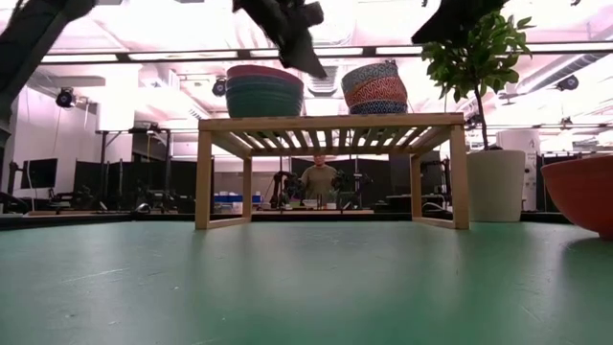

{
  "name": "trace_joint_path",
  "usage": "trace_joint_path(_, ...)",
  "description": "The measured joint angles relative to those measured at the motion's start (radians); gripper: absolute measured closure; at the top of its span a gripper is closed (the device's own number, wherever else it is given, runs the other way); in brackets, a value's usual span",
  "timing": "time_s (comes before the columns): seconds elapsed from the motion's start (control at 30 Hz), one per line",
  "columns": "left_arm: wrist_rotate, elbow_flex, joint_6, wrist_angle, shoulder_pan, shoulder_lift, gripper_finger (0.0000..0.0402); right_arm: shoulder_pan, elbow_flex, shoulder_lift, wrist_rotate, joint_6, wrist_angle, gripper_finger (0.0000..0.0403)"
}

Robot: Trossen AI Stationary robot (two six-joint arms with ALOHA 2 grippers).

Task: Place and stack bowls onto a shelf
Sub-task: Adjust the stacked patterned bowls on the shelf, then stack the orange bowl on top of the pink bowl on the shelf

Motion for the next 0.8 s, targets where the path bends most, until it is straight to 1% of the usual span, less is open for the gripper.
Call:
trace_joint_path(0.03,0.073,-0.02,-0.001,-0.012,-0.001,-0.019,0.0363,0.0,-0.033,-0.022,-0.059,-0.015,0.015,0.0394)
trace_joint_path(0.1,0.213,-0.102,0.0,0.012,-0.008,-0.07,0.0363,0.0,-0.119,-0.072,-0.142,-0.021,0.079,0.0394)
trace_joint_path(0.13,0.251,-0.16,-0.001,0.041,-0.013,-0.1,0.0363,0.0,-0.167,-0.095,-0.164,-0.021,0.122,0.0394)
trace_joint_path(0.2,0.248,-0.287,-0.017,0.127,-0.031,-0.171,0.0364,0.0,-0.265,-0.141,-0.168,-0.016,0.186,0.0394)
trace_joint_path(0.3,0.189,-0.472,-0.064,0.278,-0.06,-0.297,0.0364,0.0,-0.384,-0.195,-0.172,0.009,0.274,0.0394)
trace_joint_path(0.4,0.18,-0.624,-0.124,0.407,-0.081,-0.423,0.0364,0.0,-0.456,-0.232,-0.175,0.055,0.36,0.0394)
trace_joint_path(0.5,0.177,-0.743,-0.159,0.485,-0.097,-0.541,0.0364,0.0,-0.482,-0.247,-0.175,0.095,0.393,0.0394)
trace_joint_path(0.6,0.177,-0.835,-0.171,0.533,-0.108,-0.653,0.0364,0.002,-0.481,-0.249,-0.194,0.141,0.397,0.0394)
trace_joint_path(0.67,0.177,-0.89,-0.171,0.532,-0.118,-0.727,0.0364,0.008,-0.48,-0.248,-0.234,0.173,0.395,0.0394)
trace_joint_path(0.73,0.177,-0.949,-0.174,0.544,-0.132,-0.798,0.0364,0.023,-0.478,-0.248,-0.303,0.201,0.388,0.0394)
trace_joint_path(0.8,0.177,-1.011,-0.184,0.593,-0.144,-0.862,0.0364,0.044,-0.464,-0.248,-0.346,0.243,0.381,0.0394)
